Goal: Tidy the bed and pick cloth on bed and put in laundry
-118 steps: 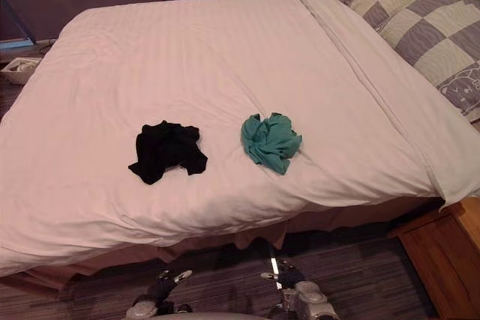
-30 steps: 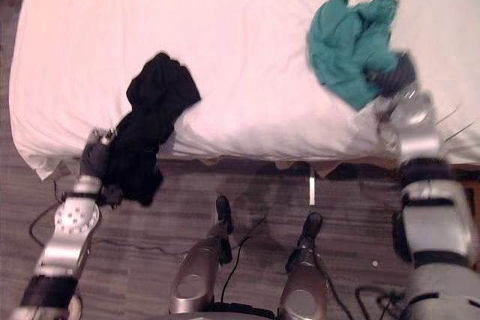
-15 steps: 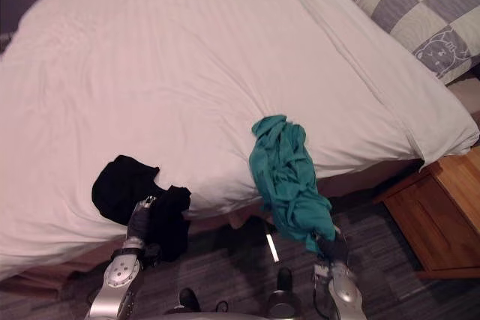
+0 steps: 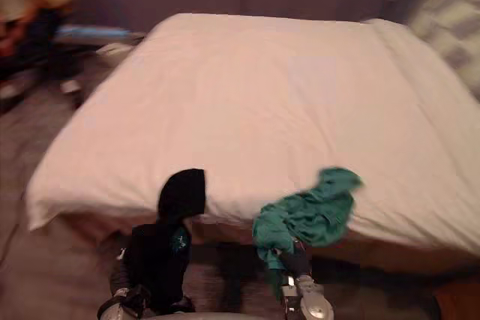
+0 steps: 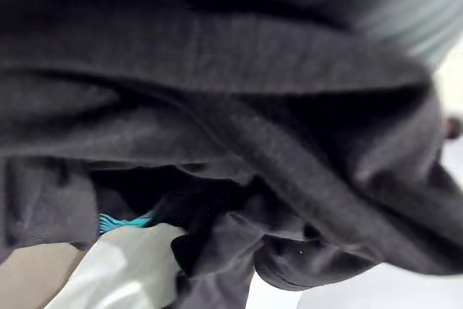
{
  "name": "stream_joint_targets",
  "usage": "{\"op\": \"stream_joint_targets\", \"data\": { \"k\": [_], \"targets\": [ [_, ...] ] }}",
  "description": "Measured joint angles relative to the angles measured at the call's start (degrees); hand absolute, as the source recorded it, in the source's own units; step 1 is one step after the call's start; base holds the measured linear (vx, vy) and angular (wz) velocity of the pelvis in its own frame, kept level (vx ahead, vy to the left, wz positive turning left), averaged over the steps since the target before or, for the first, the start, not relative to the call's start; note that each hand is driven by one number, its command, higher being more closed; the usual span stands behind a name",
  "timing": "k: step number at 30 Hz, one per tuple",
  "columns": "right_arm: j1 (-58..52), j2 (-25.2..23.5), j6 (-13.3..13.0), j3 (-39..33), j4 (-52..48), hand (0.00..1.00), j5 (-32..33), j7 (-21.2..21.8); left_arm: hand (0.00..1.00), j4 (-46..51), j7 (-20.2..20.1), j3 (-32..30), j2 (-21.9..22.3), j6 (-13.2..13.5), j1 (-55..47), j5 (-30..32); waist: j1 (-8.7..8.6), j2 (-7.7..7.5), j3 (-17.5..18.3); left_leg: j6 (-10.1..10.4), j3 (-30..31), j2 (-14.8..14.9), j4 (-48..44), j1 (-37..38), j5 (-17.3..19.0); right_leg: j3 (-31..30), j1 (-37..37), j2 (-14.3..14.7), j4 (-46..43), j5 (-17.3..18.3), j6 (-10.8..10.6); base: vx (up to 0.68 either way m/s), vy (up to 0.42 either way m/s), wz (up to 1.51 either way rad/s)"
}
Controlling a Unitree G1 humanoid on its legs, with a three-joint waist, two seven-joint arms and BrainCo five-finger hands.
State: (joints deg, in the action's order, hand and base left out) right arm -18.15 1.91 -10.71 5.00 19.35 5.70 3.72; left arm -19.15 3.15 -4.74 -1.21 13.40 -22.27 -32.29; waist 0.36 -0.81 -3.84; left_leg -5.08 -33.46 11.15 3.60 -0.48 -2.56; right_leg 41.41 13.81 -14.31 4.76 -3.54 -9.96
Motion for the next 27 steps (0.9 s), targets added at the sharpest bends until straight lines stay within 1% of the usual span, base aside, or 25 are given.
{"op": "stream_joint_targets", "data": {
  "k": [1, 2, 3, 4, 5, 6, 7, 8, 9, 10, 11, 12, 13, 14, 15, 16, 17, 18, 19, 20, 21, 23, 24, 26, 27],
  "targets": [
    [1.2, 1.3, 0.1, -0.5, 0.3, 1.0, 0.1, 0.0, 1.0, -0.3, -0.4, 0.2, 0.3, -0.3, 0.5, -1.1, 0.36, 0.59, -0.5, -3.5, -6.1, 1.8, -4.1, -1.7, -2.6, 4.7, 1.6, -0.7, -2.0, 0.7, -0.9, 0.14, 0.131, 2.56],
    [1.8, 2.8, 0.2, -0.9, 0.7, 1.0, 0.4, -0.2, 1.0, -0.7, -0.6, 0.2, 0.8, -0.4, 0.6, -1.1, 0.47, 1.47, -0.8, -4.3, -9.0, 2.7, -6.8, -2.5, -6.0, 7.6, 2.6, -1.4, -4.1, 1.3, -1.6, 0.11, 0.191, 2.35],
    [3.7, 4.8, 0.7, -1.2, 2.9, 1.0, 0.6, -0.3, 1.0, -1.4, -0.4, 0.2, 1.3, -0.4, 0.8, -1.5, 0.63, 2.75, -1.0, -2.6, -10.7, 1.6, -7.8, -2.9, -5.5, 11.2, 4.5, -2.9, -7.7, 1.9, -2.0, 0.09, 0.233, 2.09],
    [5.7, 5.9, 1.3, -1.1, 4.9, 1.0, 0.8, -0.3, 1.0, -1.5, -0.1, 0.1, 1.5, -0.3, 0.4, -1.9, 0.9, 3.54, -1.1, -1.8, -10.3, 0.2, -7.2, -3.0, -5.0, 13.8, 5.8, -4.5, -11.7, 2.2, -2.2, 0.06, 0.207, 1.83],
    [6.7, 6.0, 1.6, -1.1, 5.7, 1.0, 1.0, -0.3, 1.0, -1.6, 0.3, 0.1, 1.4, -0.2, 0.3, -1.9, 1.21, 3.68, -1.2, -1.2, -8.8, -0.6, -6.7, -3.1, -4.7, 14.7, 6.2, -5.4, -14.2, 2.6, -2.1, 0.04, 0.159, 1.6],
    [8.5, 6.0, 2.3, -0.4, 7.0, 1.0, 1.9, -0.2, 1.0, -2.5, 1.1, 0.0, 1.3, -0.1, 0.7, -1.9, 2.03, 3.36, -1.5, -0.8, -5.7, -2.6, -5.7, -3.3, -4.6, 15.3, 6.4, -8.2, -20.4, 2.9, -1.8, 0.03, 0.105, 1.49],
    [10.1, 5.9, 2.6, 0.8, 7.2, 1.0, 2.8, -0.1, 1.0, -2.9, 2.0, 0.0, 1.1, -0.1, 0.9, -1.9, 2.21, 2.77, -2.7, -0.5, -2.6, -4.4, -5.3, -3.1, -3.8, 14.8, 6.2, -12.0, -28.7, 2.2, -0.5, 0.03, 0.088, 1.61],
    [11.0, 5.7, 2.6, 2.0, 7.2, 1.0, 2.7, 0.0, 1.0, -3.2, 2.6, 0.0, 1.1, -0.1, 0.9, -2.0, 2.04, 2.26, -3.8, -0.7, -0.1, -5.7, -5.3, -2.8, -3.0, 12.8, 5.5, -14.5, -35.1, 0.5, 4.2, 0.04, 0.067, 1.46],
    [11.7, 5.5, 2.6, 3.1, 7.2, 1.0, 2.7, 0.1, 1.0, -3.3, 3.4, 0.1, 1.0, -0.3, 1.0, -2.0, 1.82, 1.89, -4.7, -0.7, 2.7, -6.6, -5.3, -2.7, -2.7, 8.5, 3.6, -16.2, -41.2, -2.8, 9.3, 0.08, 0.037, 2.03],
    [12.1, 4.1, 2.6, 4.6, 7.5, 1.0, 2.7, 0.0, 1.0, -3.7, 4.8, 0.5, 0.2, -0.3, 2.3, -1.8, 1.44, 1.61, -6.1, -0.5, 9.6, -7.4, -4.4, -3.3, -3.0, -4.4, -2.8, -13.2, -49.5, 6.4, 7.4, 0.07, -0.004, 2.14],
    [12.2, 3.3, 2.6, 5.3, 7.5, 1.0, 2.9, -0.4, 1.0, -4.2, 5.0, 0.5, -0.6, -0.5, 3.2, -1.7, 1.38, 1.37, -6.9, -0.8, 13.0, -8.0, -3.6, -3.8, -3.4, -9.2, -5.7, -9.2, -50.4, 10.7, 6.9, 0.08, -0.078, 2.57],
    [12.1, 2.5, 2.9, 7.1, 7.5, 1.0, 3.3, -1.5, 1.0, -5.3, 4.9, 0.7, -1.6, -0.8, 4.5, -1.3, 1.16, 0.51, -7.5, -0.9, 17.6, -9.1, -2.0, -3.8, -3.6, -15.4, -9.8, -3.1, -50.0, 15.2, 6.7, 0.05, -0.11, 1.95],
    [11.9, 2.2, 3.1, 7.7, 7.5, 1.0, 3.4, -2.2, 1.0, -6.3, 4.8, 0.8, -1.9, -0.9, 5.1, -0.8, 0.85, 0.27, -7.7, -0.9, 19.6, -9.8, -1.0, -3.5, -3.5, -18.3, -11.6, -0.3, -49.0, 16.8, 6.5, 0.15, -0.157, 2.6],
    [11.1, 2.0, 3.4, 8.4, 7.6, 1.0, 4.7, -3.8, 1.0, -8.7, 4.5, 2.2, -2.6, -1.5, 6.3, -0.1, -0.16, 0.48, -7.8, -0.9, 23.8, -11.3, 1.2, -2.2, -3.5, -24.7, -14.7, 5.4, -45.6, 19.6, 5.9, 0.15, -0.123, 2.47],
    [10.8, 2.0, 3.5, 8.4, 7.8, 1.0, 5.1, -4.8, 1.0, -9.6, 4.4, 3.6, -2.9, -1.7, 6.5, 0.5, -0.9, 0.8, -8.0, -0.9, 25.7, -12.1, 2.2, -1.2, -3.5, -28.7, -16.2, 8.3, -43.1, 20.6, 4.9, 0.19, -0.14, 3.15],
    [10.0, 2.2, 3.5, 8.3, 9.1, 1.0, 5.8, -6.4, 1.0, -11.4, 3.5, 5.4, -3.2, -1.9, 6.8, 0.8, -1.99, 1.25, -8.3, -1.2, 27.1, -13.2, 2.2, -0.2, -3.3, -33.7, -17.3, 10.7, -38.5, 20.8, 4.9, 0.12, -0.108, 2.93],
    [9.4, 2.4, 3.5, 8.2, 10.4, 1.0, 6.6, -7.7, 1.0, -12.4, 2.5, 6.7, -3.6, -1.8, 6.4, 0.8, -2.65, 1.08, -8.2, -1.2, 27.5, -14.6, 2.2, 0.7, -3.3, -37.8, -17.6, 11.5, -34.2, 20.3, 4.0, 0.12, -0.113, 2.68],
    [9.3, 2.4, 3.5, 7.8, 11.3, 1.0, 7.1, -8.1, 1.0, -12.7, 1.8, 7.3, -3.7, -1.8, 5.9, 0.7, -2.74, 0.79, -8.1, -0.5, 27.5, -15.7, 2.1, 1.3, -3.6, -40.2, -17.8, 11.2, -30.6, 18.3, 4.0, 0.09, -0.074, 2.05],
    [9.5, 2.4, 3.4, 7.3, 12.3, 1.0, 7.2, -8.7, 1.0, -12.7, 1.3, 7.8, -3.9, -1.7, 5.2, 0.6, -2.69, -0.6, -7.4, 2.0, 26.8, -17.6, 1.9, 1.9, -3.2, -42.5, -18.5, 9.9, -24.9, 12.2, 5.8, 0.11, -0.046, 1.64],
    [11.7, 1.5, 2.8, 6.3, 16.2, 1.0, 7.4, -8.6, 1.0, -14.1, 0.7, 8.7, -4.4, -1.7, 4.5, -0.7, -1.93, -2.64, -7.1, -0.5, 25.8, -19.1, -4.7, 0.7, -1.9, -42.9, -19.6, 6.2, -25.0, 10.0, 4.9, 0.11, -0.052, 1.16],
    [12.6, 1.9, 2.7, 6.2, 16.9, 1.0, 7.8, -8.6, 1.0, -14.1, 0.6, 9.5, -3.9, -1.8, 3.5, -1.5, -1.32, -1.01, -6.7, -0.4, 24.4, -18.5, -3.9, 1.4, -1.4, -42.9, -19.2, 7.1, -24.7, 10.5, 4.5, 0.15, -0.093, 0.53],
    [14.0, 2.0, 2.0, 6.9, 17.0, 1.0, 8.5, -8.5, 1.0, -13.9, 0.7, 9.4, -2.9, -1.8, 2.1, -3.3, -0.95, 0.08, -6.3, -0.4, 22.1, -18.0, -1.2, 2.4, -1.5, -43.3, -18.6, 7.3, -22.5, 10.4, 4.4, 0.11, -0.059, -0.15],
    [14.4, 1.1, 1.9, 7.3, 16.6, 1.0, 9.1, -8.3, 1.0, -13.9, 0.7, 9.5, -2.9, -1.9, 2.2, -4.2, -1.0, 0.37, -6.1, -0.2, 21.7, -17.6, 0.2, 2.8, -1.7, -43.4, -18.3, 7.4, -20.7, 9.6, 5.0, 0.03, 0.004, -0.27],
    [14.0, -0.4, 2.1, 7.4, 16.1, 1.0, 9.5, -7.6, 1.0, -13.7, 0.8, 9.7, -2.9, -2.5, 2.5, -4.9, -1.06, 0.02, -5.9, 0.3, 20.4, -17.2, 1.8, 3.6, -2.1, -43.4, -17.5, 8.2, -18.4, 8.4, 5.7, 0.02, 0.0, -0.26],
    [7.6, -1.6, 2.4, 6.7, 15.1, 1.0, 9.5, -7.0, 1.0, -13.2, 0.8, 13.8, 0.5, -4.2, 4.8, -5.3, -2.59, 0.17, -2.6, 0.3, 16.5, -15.9, 2.2, 5.4, 0.4, -43.0, -13.1, 8.4, -12.4, 6.7, 5.1, 0.0, 0.0, -0.07]
  ]
}}
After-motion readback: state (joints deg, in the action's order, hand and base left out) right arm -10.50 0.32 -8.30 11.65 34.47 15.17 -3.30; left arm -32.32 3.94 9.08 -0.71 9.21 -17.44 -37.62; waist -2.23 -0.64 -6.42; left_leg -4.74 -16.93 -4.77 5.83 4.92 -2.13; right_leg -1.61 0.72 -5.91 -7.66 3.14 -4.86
